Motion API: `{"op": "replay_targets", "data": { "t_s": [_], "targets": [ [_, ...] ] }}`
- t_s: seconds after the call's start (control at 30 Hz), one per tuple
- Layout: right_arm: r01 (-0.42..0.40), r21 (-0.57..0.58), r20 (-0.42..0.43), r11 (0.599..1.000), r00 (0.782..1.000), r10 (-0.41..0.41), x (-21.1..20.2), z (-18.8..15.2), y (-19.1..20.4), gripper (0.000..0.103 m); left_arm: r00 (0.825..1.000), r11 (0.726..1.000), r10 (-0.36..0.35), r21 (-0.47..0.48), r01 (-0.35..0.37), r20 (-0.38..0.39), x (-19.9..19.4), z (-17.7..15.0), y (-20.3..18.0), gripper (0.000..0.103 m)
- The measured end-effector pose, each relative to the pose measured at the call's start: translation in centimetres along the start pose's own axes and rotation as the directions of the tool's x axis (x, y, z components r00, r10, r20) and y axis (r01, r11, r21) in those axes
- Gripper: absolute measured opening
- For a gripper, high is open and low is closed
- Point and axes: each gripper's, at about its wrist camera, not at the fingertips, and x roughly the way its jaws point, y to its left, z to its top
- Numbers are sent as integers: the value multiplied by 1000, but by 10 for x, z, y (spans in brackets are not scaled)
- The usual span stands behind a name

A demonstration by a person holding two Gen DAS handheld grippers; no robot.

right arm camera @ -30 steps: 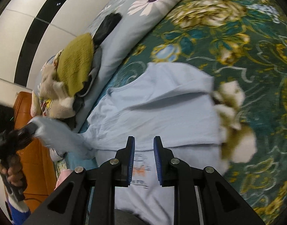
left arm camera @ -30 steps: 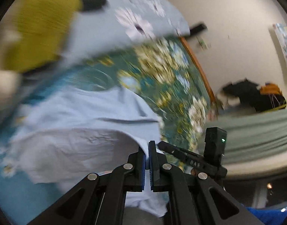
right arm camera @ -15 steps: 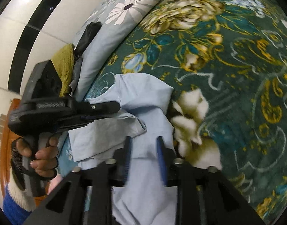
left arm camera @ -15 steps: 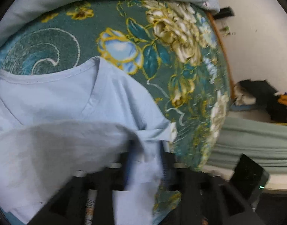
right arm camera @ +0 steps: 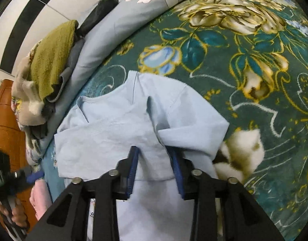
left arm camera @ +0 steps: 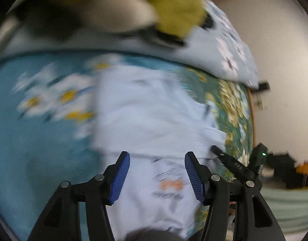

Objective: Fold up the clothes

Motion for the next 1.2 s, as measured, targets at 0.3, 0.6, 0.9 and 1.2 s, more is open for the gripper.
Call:
{"op": "replay_targets", "data": {
  "t_s": [0.3, 0.6, 0.9, 1.2],
  "targets": [
    [-21, -56, 169, 998, 985, 31, -59, -15, 11, 4, 999, 993, 20, -117, -16, 30, -11, -43, 60, 61],
    [46, 79, 45, 996, 998, -49, -32, -18, -37, 8, 999, 992, 43, -120, -42, 9, -12, -55, 65, 61],
    [59, 131, 67, 990, 995, -68, -75, -72, -54, 29, 999, 994, 31, -104, -29, 25, -30, -87, 69, 61],
    [63, 197, 90, 978, 993, -82, -123, -141, -69, 29, 1000, 998, 20, -62, -18, 25, -52, -139, 70, 61]
  ]
}}
